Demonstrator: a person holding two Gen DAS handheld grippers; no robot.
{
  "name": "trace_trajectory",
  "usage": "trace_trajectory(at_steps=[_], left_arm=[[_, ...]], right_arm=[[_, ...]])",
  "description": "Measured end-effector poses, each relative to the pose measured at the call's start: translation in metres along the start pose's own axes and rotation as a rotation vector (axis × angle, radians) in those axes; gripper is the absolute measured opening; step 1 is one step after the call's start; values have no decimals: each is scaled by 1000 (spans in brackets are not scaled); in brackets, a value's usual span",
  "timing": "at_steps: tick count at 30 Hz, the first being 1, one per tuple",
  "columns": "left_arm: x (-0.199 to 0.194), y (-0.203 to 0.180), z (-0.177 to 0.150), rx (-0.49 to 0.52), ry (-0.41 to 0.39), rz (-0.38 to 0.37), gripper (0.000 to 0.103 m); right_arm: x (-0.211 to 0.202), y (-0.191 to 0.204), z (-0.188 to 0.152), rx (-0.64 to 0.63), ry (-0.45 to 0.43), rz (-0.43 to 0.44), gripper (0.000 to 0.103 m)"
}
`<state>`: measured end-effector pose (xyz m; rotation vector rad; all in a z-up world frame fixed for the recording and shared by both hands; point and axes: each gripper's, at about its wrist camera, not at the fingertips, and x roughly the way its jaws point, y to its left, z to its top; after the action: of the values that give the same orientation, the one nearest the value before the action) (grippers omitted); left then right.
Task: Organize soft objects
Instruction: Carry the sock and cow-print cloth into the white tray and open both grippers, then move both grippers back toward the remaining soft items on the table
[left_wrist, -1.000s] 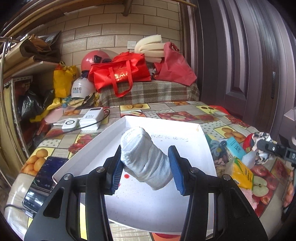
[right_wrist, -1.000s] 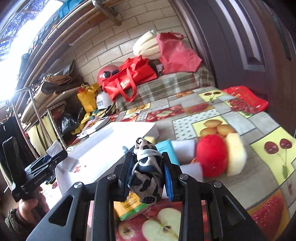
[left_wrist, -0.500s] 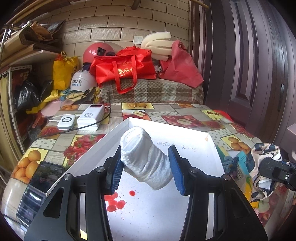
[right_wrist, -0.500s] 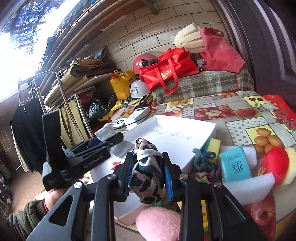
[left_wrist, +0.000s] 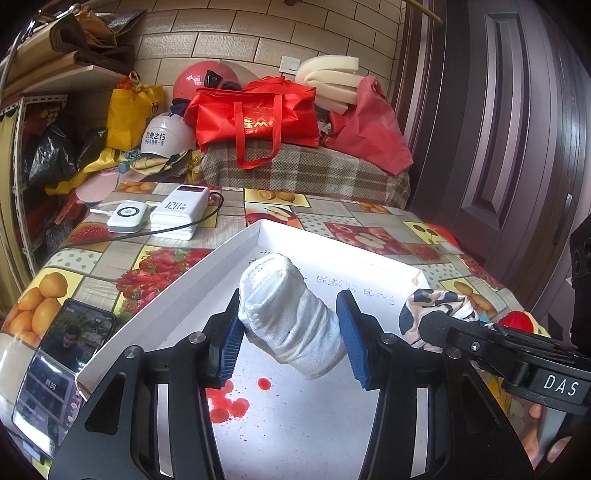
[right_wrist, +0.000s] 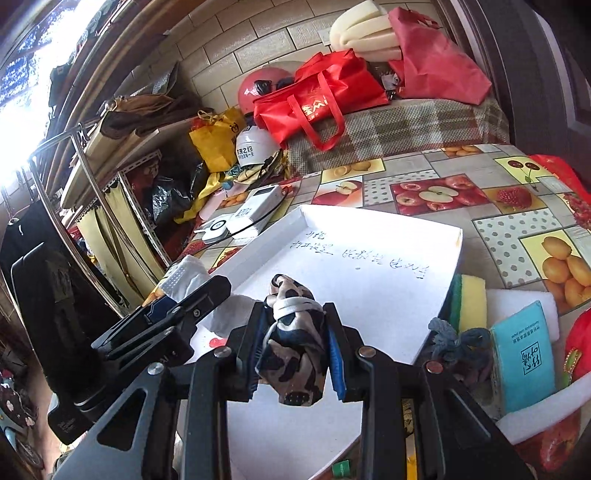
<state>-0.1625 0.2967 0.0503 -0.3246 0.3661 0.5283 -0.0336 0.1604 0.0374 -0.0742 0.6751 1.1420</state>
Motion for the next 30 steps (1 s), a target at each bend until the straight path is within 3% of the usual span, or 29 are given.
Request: trace_trajectory(at_steps=[2, 4, 5, 6, 8, 14, 19, 24, 30], left_arm=[[1, 1, -1, -14, 0, -3, 55], [-1, 4, -1, -35, -4, 9, 67], [-2, 7, -1, -48, -10, 13, 86], [-5, 9, 0, -61, -22, 19, 97], [-11, 12, 0, -82, -53, 23, 103], [-19, 15, 0, -94, -83, 27, 103], [-31, 6, -2, -65, -96, -39, 103], [-51, -23, -8, 21, -95, -223, 103], [-67, -89, -39, 245, 46, -421, 103]], right_arm=[[2, -3, -1, 15, 9, -10, 37], [3, -8, -1, 42, 10, -20, 54], [2, -11, -1, 56, 7, -17, 82], [1, -13, -1, 65, 1, -15, 100], [-6, -15, -1, 67, -29, -21, 102], [-37, -13, 4, 42, -157, -31, 102], [-84, -25, 10, 30, -286, -76, 102], [-117, -64, 0, 20, -221, -92, 102], [-125, -86, -34, -115, -33, -118, 102]])
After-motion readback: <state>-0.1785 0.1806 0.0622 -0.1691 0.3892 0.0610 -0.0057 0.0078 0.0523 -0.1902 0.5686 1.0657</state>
